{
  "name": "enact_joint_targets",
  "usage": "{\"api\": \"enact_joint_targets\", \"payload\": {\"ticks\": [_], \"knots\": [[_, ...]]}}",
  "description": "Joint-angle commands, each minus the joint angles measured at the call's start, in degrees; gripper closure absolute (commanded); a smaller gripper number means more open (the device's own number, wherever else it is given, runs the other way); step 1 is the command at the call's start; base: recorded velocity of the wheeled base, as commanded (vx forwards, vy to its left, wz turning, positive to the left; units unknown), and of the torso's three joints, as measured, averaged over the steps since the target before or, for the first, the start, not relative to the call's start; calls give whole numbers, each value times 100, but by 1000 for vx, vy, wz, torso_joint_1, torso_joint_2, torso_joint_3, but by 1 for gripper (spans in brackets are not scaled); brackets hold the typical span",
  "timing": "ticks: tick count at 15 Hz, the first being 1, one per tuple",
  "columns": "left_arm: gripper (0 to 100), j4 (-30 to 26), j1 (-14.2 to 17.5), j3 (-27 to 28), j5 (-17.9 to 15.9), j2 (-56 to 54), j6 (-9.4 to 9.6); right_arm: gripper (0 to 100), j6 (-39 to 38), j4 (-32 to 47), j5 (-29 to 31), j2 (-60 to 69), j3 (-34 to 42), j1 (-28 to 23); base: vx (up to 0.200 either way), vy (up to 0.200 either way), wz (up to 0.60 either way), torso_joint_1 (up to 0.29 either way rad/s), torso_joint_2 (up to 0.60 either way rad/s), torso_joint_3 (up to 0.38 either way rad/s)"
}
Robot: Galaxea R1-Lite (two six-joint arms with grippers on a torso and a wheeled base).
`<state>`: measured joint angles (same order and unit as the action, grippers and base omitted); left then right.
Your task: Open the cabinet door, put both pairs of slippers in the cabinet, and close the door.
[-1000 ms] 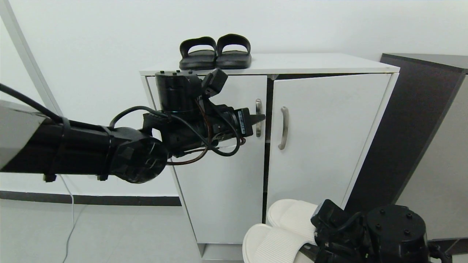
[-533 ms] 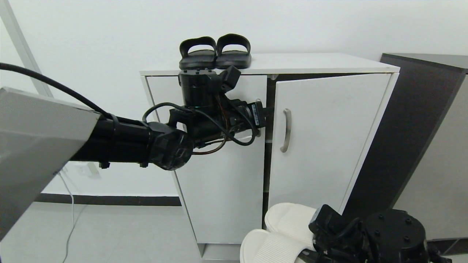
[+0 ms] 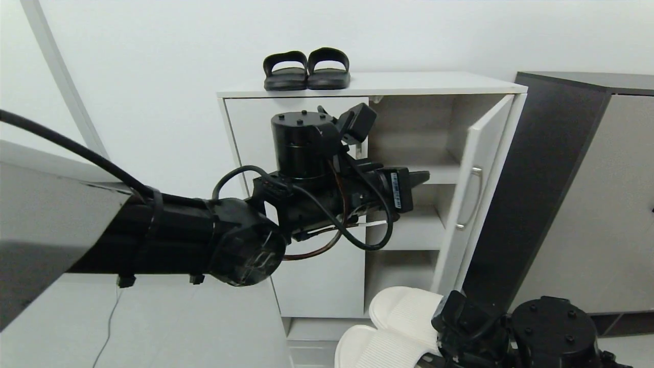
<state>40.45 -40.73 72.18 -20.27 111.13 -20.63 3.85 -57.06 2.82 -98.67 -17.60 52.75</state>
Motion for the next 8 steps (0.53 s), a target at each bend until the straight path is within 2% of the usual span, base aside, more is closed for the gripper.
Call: {"api": "enact_joint_targets", "payload": {"ticks": [1, 2, 3, 5, 8], "knots": [[100, -2, 12, -169, 15, -267, 6, 100, 1, 2, 17, 23, 11, 7, 0, 0, 0, 0, 0, 0], [100, -2, 56, -292, 15, -346, 6, 100, 1, 2, 52, 23, 11, 7, 0, 0, 0, 0, 0, 0], [100, -37, 144, -635, 85, -654, 15, 100, 1, 2, 131, 23, 3, 7, 0, 0, 0, 0, 0, 0], [100, -55, 399, -1602, 305, -1445, 85, 100, 1, -6, 149, 23, 3, -10, 0, 0, 0, 0, 0, 0], [100, -55, 1137, -3281, 340, -2755, 164, 100, 19, -59, 140, -21, -24, -177, 0, 0, 0, 0, 0, 0]]}}
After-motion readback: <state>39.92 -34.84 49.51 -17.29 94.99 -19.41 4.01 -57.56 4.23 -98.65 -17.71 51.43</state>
